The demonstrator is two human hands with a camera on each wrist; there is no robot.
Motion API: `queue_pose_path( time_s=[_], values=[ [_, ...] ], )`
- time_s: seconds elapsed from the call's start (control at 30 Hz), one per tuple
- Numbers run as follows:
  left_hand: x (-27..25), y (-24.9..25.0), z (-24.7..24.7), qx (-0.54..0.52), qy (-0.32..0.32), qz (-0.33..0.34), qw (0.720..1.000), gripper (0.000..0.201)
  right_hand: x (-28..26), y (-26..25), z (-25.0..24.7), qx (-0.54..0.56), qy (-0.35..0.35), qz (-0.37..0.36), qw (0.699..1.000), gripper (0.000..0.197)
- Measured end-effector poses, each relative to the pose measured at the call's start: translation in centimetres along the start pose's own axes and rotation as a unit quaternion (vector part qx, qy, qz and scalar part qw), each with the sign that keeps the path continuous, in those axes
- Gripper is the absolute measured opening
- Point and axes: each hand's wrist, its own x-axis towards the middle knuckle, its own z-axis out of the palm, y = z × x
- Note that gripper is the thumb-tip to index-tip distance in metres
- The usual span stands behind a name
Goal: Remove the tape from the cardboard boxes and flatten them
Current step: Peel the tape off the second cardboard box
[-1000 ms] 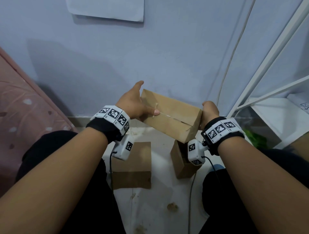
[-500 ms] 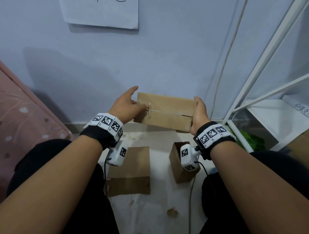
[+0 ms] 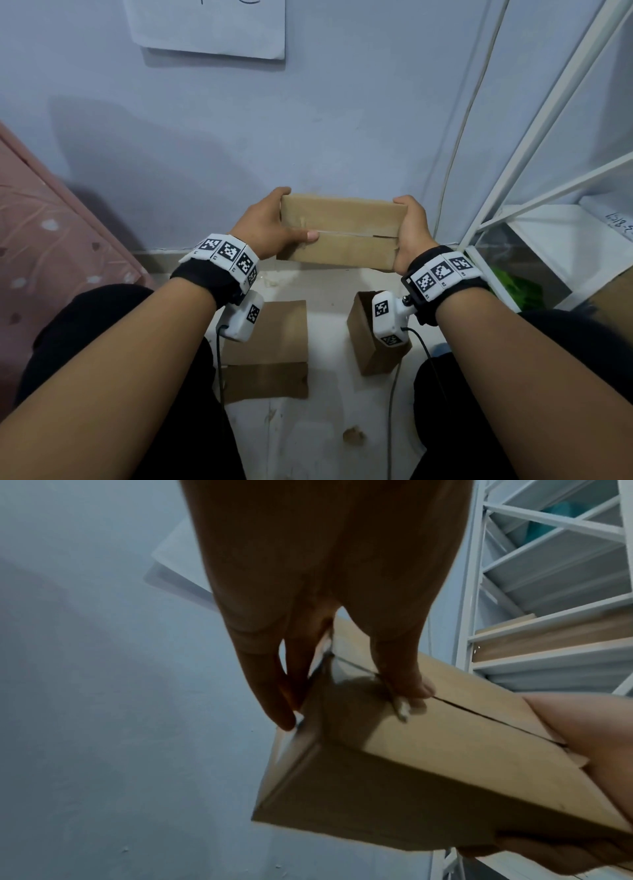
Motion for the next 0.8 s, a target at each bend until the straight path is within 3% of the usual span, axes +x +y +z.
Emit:
queue_pose_path(
  time_s=[0.23,0.33,0.43,0.57,0.73,0.8],
  values=[
    [0.0,-0.3,-2.6,-0.009,-0.139,0.004,0.99,0.086,-0.3,-0.5,-1.5,0.007,-0.011,0.051,0.999,0.027],
    [-0.3,-0.4,-2.7,-0.053,-0.169,-0.001,0.984,0.08,0.0,-0.6,-2.1,0.003,-0.004,0.048,0.999,0.025],
    [-0.2,0.0,-2.2,-0.106,-0.13,-0.008,0.986,0.075,0.1,-0.5,-2.1,0.019,0.0,0.048,0.999,0.024],
    [-0.6,0.1,-0.3,-0.095,-0.096,-0.005,0.991,0.104,0.0,-0.5,-1.5,0.033,-0.005,0.043,0.999,0.025],
    [-0.7,-0.1,0.2,-0.065,-0.058,-0.007,0.996,0.094,0.1,-0.9,-1.4,0.025,-0.021,0.051,0.998,0.024],
    [-0.6,0.1,-0.4,-0.048,-0.075,-0.013,0.996,0.093,-0.1,-1.2,-1.8,0.002,-0.019,0.064,0.998,0.022]
  ],
)
